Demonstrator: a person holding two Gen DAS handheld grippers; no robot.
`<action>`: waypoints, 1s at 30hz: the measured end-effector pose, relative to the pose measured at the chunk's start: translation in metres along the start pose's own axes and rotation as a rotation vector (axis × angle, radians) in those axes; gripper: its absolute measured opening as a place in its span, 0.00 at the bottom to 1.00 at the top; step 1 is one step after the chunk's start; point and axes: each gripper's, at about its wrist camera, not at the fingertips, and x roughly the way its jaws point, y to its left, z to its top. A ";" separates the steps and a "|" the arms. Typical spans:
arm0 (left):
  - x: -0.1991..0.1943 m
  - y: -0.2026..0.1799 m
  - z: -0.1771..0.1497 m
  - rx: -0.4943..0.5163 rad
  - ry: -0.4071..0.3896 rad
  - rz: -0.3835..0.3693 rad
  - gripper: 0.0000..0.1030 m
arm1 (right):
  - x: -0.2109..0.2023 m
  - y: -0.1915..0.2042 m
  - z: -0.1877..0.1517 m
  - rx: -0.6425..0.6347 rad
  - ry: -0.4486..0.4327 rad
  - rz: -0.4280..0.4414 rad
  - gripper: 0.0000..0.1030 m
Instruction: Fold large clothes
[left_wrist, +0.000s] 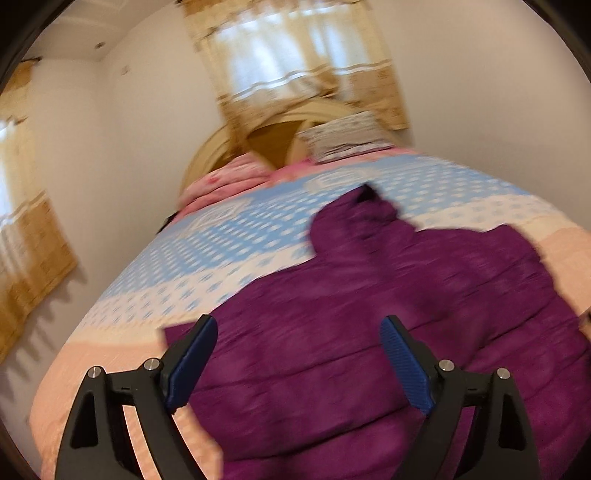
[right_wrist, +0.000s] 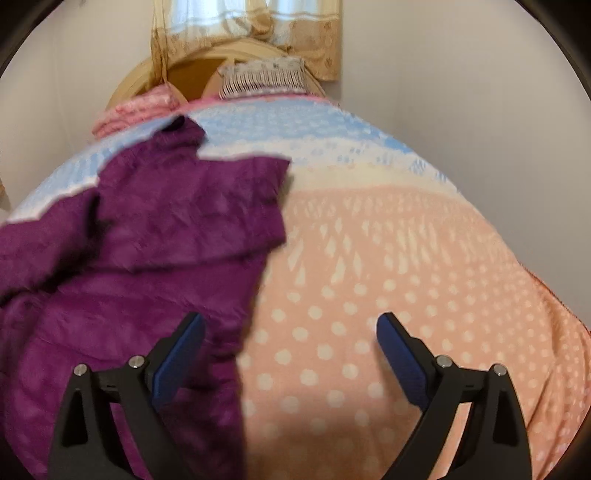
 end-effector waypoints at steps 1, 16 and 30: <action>0.007 0.012 -0.010 -0.010 0.024 0.019 0.87 | -0.004 0.005 0.005 0.002 -0.007 0.025 0.93; 0.055 0.076 -0.072 -0.186 0.200 0.109 0.87 | 0.085 0.146 0.056 -0.048 0.175 0.405 0.68; 0.056 0.091 -0.077 -0.230 0.213 0.094 0.87 | 0.052 0.105 0.051 -0.060 0.087 0.262 0.10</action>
